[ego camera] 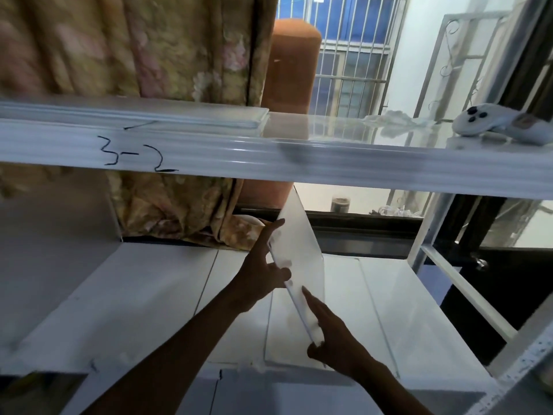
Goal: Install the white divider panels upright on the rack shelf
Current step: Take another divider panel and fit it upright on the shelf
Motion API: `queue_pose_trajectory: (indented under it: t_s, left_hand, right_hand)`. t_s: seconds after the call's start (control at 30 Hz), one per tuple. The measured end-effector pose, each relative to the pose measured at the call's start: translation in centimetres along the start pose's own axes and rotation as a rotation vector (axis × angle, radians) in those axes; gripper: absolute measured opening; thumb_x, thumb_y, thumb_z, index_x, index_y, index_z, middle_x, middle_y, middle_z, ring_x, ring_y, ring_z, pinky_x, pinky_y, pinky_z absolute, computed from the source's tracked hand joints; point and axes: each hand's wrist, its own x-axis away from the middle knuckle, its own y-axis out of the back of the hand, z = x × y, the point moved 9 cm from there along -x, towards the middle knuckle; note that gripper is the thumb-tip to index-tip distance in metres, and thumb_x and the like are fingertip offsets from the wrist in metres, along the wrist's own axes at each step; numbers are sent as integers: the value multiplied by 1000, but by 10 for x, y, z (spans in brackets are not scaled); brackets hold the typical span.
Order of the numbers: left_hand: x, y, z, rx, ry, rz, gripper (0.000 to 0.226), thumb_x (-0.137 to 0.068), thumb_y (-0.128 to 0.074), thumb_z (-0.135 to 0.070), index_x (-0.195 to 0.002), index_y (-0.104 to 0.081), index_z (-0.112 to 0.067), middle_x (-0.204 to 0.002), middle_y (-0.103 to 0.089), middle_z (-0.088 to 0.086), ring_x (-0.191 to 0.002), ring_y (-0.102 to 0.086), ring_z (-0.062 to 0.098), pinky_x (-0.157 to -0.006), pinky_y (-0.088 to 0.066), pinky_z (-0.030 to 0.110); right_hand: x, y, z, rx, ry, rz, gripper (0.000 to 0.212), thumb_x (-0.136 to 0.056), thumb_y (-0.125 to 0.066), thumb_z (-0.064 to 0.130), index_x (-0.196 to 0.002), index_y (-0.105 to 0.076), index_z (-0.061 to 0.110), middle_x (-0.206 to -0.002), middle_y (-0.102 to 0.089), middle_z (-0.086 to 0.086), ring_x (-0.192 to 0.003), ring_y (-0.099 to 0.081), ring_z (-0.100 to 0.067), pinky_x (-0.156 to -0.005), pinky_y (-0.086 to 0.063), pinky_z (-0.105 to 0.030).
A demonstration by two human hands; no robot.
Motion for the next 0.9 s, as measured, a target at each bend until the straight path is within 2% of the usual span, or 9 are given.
queue_pose_trajectory:
  t_s: [0.1,0.2,0.37,0.47,0.5,0.53,0.6,0.7,0.9]
  left_hand:
    - [0,13,-14,-140,-52,-41,88,-78,-67,12,-136,-32,-44,-129,-32,-7,-116,-49,20,-74,-62,29]
    - [2,22,-24,-216,-122,-44,86,-77,-68,12,-141,-34,-34,-127,-34,-8,-104,-50,9,-66,-57,16]
    - [10,60,-24,-213,-137,-27,90,-74,-71,10,-144,-34,-33,-138,-34,-8,-122,-49,25,-72,-62,31]
    - [14,66,-36,-300,-206,-58,88,-73,-75,4,-142,-34,-33,-140,-34,-9,-126,-42,17,-77,-57,14]
    - [25,115,-33,-309,-200,-44,88,-72,-75,3,-142,-33,-32,-137,-36,-8,-124,-42,16,-77,-56,13]
    - [36,158,-33,-318,-208,-9,88,-73,-75,2,-142,-33,-31,-133,-39,-6,-121,-44,18,-77,-58,17]
    - [31,160,-34,-291,-187,10,89,-73,-74,4,-144,-33,-30,-129,-42,0,-117,-49,23,-73,-61,29]
    - [33,169,-42,-270,-149,41,90,-71,-74,0,-142,-33,-37,-139,-43,7,-120,-53,33,-72,-63,42]
    - [55,241,-27,-239,-97,58,88,-73,-72,-1,-136,-36,-50,-137,-43,1,-120,-53,30,-71,-63,47]
  right_hand:
    - [-10,-8,22,-19,60,-4,112,-72,-75,14,-155,-1,31,-159,-11,18,-146,-23,-18,-111,-40,-49]
    - [-18,-15,33,-52,73,-10,115,-71,-77,15,-155,0,31,-159,-10,20,-147,-22,-16,-113,-38,-47]
    - [-33,-35,63,-76,93,-5,114,-75,-80,20,-155,1,28,-161,-11,16,-144,-21,-7,-116,-33,-42]
    - [-33,-36,66,-39,102,-5,116,-72,-79,17,-154,2,36,-162,-12,17,-146,-24,-14,-113,-40,-39]
    - [-52,-66,103,-15,98,-33,115,-73,-78,16,-154,1,37,-162,-12,18,-146,-26,-15,-110,-42,-34]
    - [-68,-98,137,-29,93,-44,115,-73,-77,15,-154,1,38,-162,-12,19,-145,-27,-16,-106,-44,-30]
    - [-66,-97,148,-90,107,-52,113,-75,-77,14,-154,1,37,-161,-14,20,-144,-29,-15,-101,-46,-23]
    - [-76,-101,159,-112,149,-80,111,-77,-78,12,-155,-1,30,-160,-15,19,-144,-30,-16,-102,-48,-27]
    - [-97,-158,210,-145,144,-101,113,-76,-79,15,-155,-1,32,-156,-19,22,-142,-33,-16,-99,-48,-23]
